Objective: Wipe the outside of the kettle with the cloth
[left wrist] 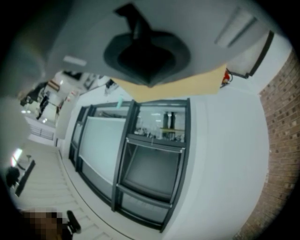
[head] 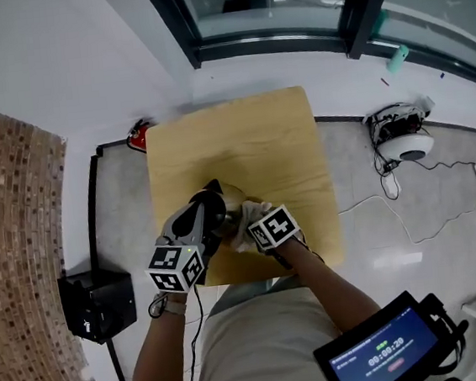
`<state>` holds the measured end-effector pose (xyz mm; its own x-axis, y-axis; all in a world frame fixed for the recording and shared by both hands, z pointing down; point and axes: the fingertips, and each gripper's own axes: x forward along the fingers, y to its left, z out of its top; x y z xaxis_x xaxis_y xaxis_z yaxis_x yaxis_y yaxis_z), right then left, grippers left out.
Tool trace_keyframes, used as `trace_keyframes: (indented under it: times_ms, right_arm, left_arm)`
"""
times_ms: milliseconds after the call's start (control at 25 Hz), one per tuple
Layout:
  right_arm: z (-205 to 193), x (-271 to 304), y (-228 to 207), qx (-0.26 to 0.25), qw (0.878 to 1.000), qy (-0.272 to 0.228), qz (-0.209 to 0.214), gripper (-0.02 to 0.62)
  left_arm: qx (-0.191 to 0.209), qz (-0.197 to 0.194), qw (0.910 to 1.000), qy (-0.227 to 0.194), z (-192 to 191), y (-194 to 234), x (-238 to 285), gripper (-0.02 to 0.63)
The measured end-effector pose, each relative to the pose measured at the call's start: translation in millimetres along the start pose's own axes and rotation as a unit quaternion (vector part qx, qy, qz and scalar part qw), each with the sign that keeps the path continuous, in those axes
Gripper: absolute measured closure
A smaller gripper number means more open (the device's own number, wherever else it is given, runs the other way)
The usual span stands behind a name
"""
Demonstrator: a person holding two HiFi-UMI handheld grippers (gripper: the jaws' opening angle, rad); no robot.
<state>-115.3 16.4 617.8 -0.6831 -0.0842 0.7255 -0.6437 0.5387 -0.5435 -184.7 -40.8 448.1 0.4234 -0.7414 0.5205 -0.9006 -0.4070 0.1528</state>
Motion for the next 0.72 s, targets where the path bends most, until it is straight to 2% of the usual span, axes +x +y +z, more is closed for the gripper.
trace_keyframes:
  times_ms: [80, 120, 160, 240, 280, 400, 440, 560, 600, 640, 720]
  right_arm:
    - [15, -18, 38, -0.035, 0.997, -0.052, 0.039, 0.514]
    - [10, -15, 38, -0.026, 0.996, -0.064, 0.047, 0.514]
    - [-3, -2, 26, -0.002, 0.998, -0.055, 0.042, 0.514]
    - [-30, 25, 1, 0.046, 0.998, -0.004, 0.030, 0.514]
    - [-28, 24, 6, 0.048, 0.998, 0.004, 0.031, 0.515]
    - [5, 0, 21, -0.033, 0.998, -0.046, -0.002, 0.514]
    - [9, 2, 11, -0.037, 0.997, -0.067, -0.019, 0.514]
    - [11, 12, -42, 0.042, 0.991, -0.108, -0.060, 0.514]
    - [10, 13, -48, 0.051, 0.991, -0.104, -0.065, 0.514]
    - [2, 17, -42, 0.030, 0.994, -0.083, -0.062, 0.515]
    - [-33, 39, -3, -0.051, 0.998, -0.011, -0.023, 0.515]
  left_arm:
    - [0.004, 0.004, 1.0000, -0.004, 1, 5, -4, 0.614]
    - [0.006, 0.005, 1.0000, -0.005, 1, 6, -5, 0.614]
    - [0.007, 0.006, 0.9999, -0.006, 1, 6, -4, 0.614]
    - [0.008, 0.008, 0.9999, -0.003, 1, 4, -1, 0.614]
    - [0.006, 0.011, 0.9999, -0.002, 0, 4, -1, 0.614]
    - [-0.004, 0.015, 0.9999, -0.005, 1, 12, -3, 0.614]
    - [-0.007, 0.014, 0.9999, -0.004, 1, 13, -6, 0.614]
    - [-0.005, 0.008, 1.0000, -0.001, 1, 7, -6, 0.614]
    - [-0.005, 0.008, 1.0000, -0.002, 3, 5, -4, 0.614]
    - [-0.004, 0.009, 0.9999, -0.004, 3, 5, -3, 0.614]
    - [-0.004, 0.012, 0.9999, -0.006, -1, 6, -5, 0.614]
